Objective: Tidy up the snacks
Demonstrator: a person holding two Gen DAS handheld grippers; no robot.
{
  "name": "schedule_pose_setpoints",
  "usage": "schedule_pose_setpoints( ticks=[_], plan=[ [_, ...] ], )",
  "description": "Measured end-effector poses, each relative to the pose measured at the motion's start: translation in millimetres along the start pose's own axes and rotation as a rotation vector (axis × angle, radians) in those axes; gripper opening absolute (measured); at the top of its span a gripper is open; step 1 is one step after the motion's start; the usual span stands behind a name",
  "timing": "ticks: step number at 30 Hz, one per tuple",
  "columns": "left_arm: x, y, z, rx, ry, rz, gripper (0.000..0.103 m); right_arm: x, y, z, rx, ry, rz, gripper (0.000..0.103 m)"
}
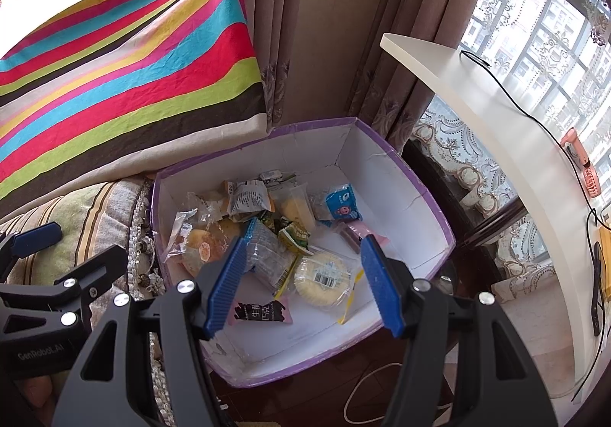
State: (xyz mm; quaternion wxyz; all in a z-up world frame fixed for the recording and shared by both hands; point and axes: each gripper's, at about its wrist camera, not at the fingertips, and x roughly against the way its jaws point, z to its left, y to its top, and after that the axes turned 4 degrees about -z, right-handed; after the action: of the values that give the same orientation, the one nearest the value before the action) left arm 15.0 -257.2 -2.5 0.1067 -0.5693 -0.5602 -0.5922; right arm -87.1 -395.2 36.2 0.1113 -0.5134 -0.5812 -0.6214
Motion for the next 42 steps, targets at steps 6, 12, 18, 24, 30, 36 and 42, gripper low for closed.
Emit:
schedule_pose_setpoints(
  ticks=[6, 12, 18, 24, 30, 36, 42],
  plan=[
    [6, 6, 2, -0.021, 0.001, 0.02, 0.099, 0, 2, 4, 0.0, 0.01, -0.007, 0.062],
    [96, 45, 76, 0.105, 0.386, -0.366, 0.099, 15, 34, 46, 0.033, 0.087, -0.143, 0.062],
    [124, 50, 137, 0.217, 0.514, -0.393, 0.099, 26, 70, 116, 0.078, 0.241, -0.217, 0.062],
    [136, 27, 162, 0.277, 0.502, -0.355, 0.099, 35, 62, 169, 0.141, 0.345, -0.194, 0.063],
    [133, 9, 168, 0.279, 0.489, -0.301, 0.099, 41, 54, 174, 0.146, 0.297, -0.201, 0.076],
    [107, 15, 96, 0.119, 0.323, -0.238, 0.099, 28, 41, 100, 0.052, 0.051, -0.141, 0.078],
    [34, 2, 5, 0.013, -0.081, 0.046, 0.099, 19, 2, 6, -0.044, -0.145, -0.038, 0.078]
  ],
)
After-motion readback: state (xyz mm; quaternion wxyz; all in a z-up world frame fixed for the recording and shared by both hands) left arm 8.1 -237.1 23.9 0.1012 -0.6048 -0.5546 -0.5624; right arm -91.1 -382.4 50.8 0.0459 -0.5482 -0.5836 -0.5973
